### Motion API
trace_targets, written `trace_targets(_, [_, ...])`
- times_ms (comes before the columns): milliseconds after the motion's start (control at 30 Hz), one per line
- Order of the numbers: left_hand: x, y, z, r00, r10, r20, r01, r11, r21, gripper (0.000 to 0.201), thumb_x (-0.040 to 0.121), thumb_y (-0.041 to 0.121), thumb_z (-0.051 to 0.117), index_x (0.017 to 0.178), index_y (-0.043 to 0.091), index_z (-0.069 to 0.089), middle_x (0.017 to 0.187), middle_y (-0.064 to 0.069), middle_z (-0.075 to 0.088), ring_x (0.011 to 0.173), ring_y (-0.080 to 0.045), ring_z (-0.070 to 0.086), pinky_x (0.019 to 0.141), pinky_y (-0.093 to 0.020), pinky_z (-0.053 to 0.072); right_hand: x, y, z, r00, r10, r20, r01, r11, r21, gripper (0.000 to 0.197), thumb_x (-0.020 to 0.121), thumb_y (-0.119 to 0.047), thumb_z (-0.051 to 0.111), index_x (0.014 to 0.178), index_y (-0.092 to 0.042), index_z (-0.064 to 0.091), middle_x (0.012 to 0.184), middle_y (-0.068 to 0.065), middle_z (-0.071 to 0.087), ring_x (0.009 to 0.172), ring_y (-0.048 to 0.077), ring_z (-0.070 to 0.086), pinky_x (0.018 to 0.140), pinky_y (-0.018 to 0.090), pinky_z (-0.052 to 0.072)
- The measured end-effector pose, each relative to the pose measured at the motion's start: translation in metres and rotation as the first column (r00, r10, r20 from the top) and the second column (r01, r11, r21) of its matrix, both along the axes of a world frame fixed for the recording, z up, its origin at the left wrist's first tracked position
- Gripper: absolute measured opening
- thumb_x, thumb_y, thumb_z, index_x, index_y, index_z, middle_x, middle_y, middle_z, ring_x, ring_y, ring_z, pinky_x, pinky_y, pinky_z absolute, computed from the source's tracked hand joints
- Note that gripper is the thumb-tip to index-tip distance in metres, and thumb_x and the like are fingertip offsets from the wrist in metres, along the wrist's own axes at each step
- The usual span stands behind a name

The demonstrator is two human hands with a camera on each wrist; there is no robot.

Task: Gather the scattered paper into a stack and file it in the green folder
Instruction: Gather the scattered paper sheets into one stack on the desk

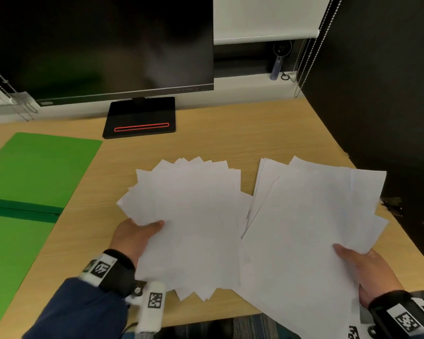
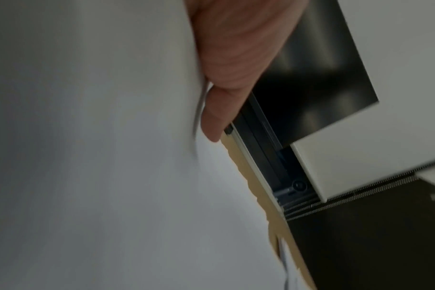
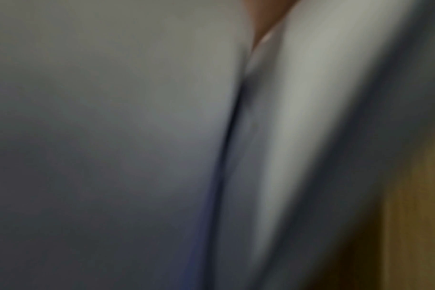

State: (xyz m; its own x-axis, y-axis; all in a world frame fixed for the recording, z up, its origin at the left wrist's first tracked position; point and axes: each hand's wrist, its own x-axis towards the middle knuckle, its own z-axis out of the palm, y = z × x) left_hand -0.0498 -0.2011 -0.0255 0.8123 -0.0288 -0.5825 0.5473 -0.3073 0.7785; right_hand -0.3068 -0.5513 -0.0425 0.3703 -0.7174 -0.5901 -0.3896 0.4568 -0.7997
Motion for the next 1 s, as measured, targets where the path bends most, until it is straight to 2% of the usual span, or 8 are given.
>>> trace_targets(133, [0.0, -0.017, -0.007, 0.961, -0.205, 0.185, 0.146, 0.946, 0.29, 0.005, 0.089, 0.015, 0.071, 0.088, 0.016, 0.066, 0.112, -0.013, 0.067, 0.091, -0.026, 0.062, 0.085, -0.031, 0.048, -0.001, 0.0, -0.002, 1.0, 0.003, 0.014, -0.002, 1.0, -0.011, 0.022, 0.093, -0.005, 0.062, 0.114, -0.01, 0.062, 0.105, 0.016, 0.07, 0.088, 0.032, 0.067, 0.072, 0.035, 0.05])
trace_targets(267, [-0.004, -0.016, -0.017, 0.815, -0.49, 0.31, 0.18, 0.722, 0.668, 0.019, 0.094, 0.018, 0.061, 0.09, 0.001, 0.065, 0.122, -0.015, 0.051, 0.11, -0.034, 0.053, 0.094, -0.033, 0.041, -0.002, 0.0, -0.008, 1.0, 0.003, 0.026, -0.003, 1.0, -0.002, 0.017, 0.092, -0.005, 0.064, 0.1, -0.02, 0.064, 0.106, 0.014, 0.071, 0.093, 0.034, 0.068, 0.081, 0.04, 0.052])
trace_targets(367, [-0.001, -0.014, -0.02, 0.789, -0.528, 0.313, 0.216, 0.716, 0.664, 0.022, 0.093, 0.019, 0.06, 0.103, 0.002, 0.068, 0.149, -0.015, 0.043, 0.129, -0.036, 0.048, 0.107, -0.039, 0.041, -0.003, 0.0, -0.008, 1.0, 0.016, 0.02, -0.016, 1.0, 0.002, 0.02, 0.092, -0.005, 0.064, 0.103, -0.022, 0.064, 0.109, 0.012, 0.072, 0.096, 0.035, 0.068, 0.092, 0.047, 0.051])
trace_targets(533, [-0.004, -0.023, -0.016, 0.742, -0.589, 0.322, 0.266, 0.698, 0.664, 0.019, 0.096, 0.016, 0.056, 0.078, 0.02, 0.052, 0.168, -0.008, 0.006, 0.14, -0.033, 0.041, 0.103, -0.035, 0.043, -0.003, 0.002, -0.002, 0.999, 0.009, 0.037, -0.008, 1.0, -0.021, 0.028, 0.093, -0.004, 0.062, 0.119, -0.013, 0.06, 0.1, 0.008, 0.07, 0.087, 0.028, 0.066, 0.07, 0.032, 0.048])
trace_targets(700, [0.005, -0.023, -0.021, 0.748, -0.607, 0.267, 0.25, 0.631, 0.734, 0.022, 0.095, 0.019, 0.054, 0.111, 0.021, 0.068, 0.168, -0.005, -0.008, 0.15, -0.039, 0.015, 0.12, -0.047, 0.026, -0.003, 0.0, -0.006, 1.0, 0.0, 0.0, 0.0, 0.999, -0.047, 0.036, 0.091, -0.006, 0.065, 0.126, -0.002, 0.06, 0.109, 0.018, 0.07, 0.087, 0.031, 0.067, 0.073, 0.032, 0.049])
trace_targets(800, [0.011, -0.024, -0.021, 0.714, -0.673, 0.192, 0.181, 0.443, 0.878, 0.025, 0.095, 0.029, 0.053, 0.116, 0.024, 0.067, 0.167, -0.009, 0.009, 0.151, -0.036, 0.01, 0.118, -0.05, 0.019, -0.002, 0.001, -0.003, 1.0, 0.01, 0.006, -0.01, 0.998, -0.058, 0.034, 0.092, -0.003, 0.064, 0.125, -0.003, 0.059, 0.095, 0.009, 0.069, 0.081, 0.027, 0.065, 0.068, 0.03, 0.047])
trace_targets(867, [0.018, -0.028, -0.018, 0.745, -0.659, 0.101, 0.235, 0.402, 0.885, 0.028, 0.094, 0.031, 0.052, 0.114, 0.019, 0.065, 0.151, -0.011, 0.037, 0.137, -0.036, 0.031, 0.109, -0.048, 0.033, -0.001, 0.003, -0.002, 1.0, 0.014, 0.015, -0.013, 0.999, -0.046, 0.032, 0.092, -0.002, 0.063, 0.123, -0.006, 0.06, 0.087, 0.007, 0.073, 0.081, 0.027, 0.065, 0.068, 0.031, 0.047])
trace_targets(1000, [0.038, -0.034, -0.006, 0.861, -0.505, 0.067, 0.31, 0.623, 0.718, 0.02, 0.086, 0.031, 0.058, 0.093, 0.013, 0.063, 0.109, -0.013, 0.064, 0.099, -0.034, 0.058, 0.088, -0.037, 0.05, -0.002, 0.002, -0.002, 1.0, 0.01, 0.02, -0.01, 0.999, -0.032, 0.033, 0.091, -0.003, 0.064, 0.124, 0.001, 0.06, 0.1, 0.016, 0.071, 0.081, 0.029, 0.067, 0.07, 0.033, 0.049])
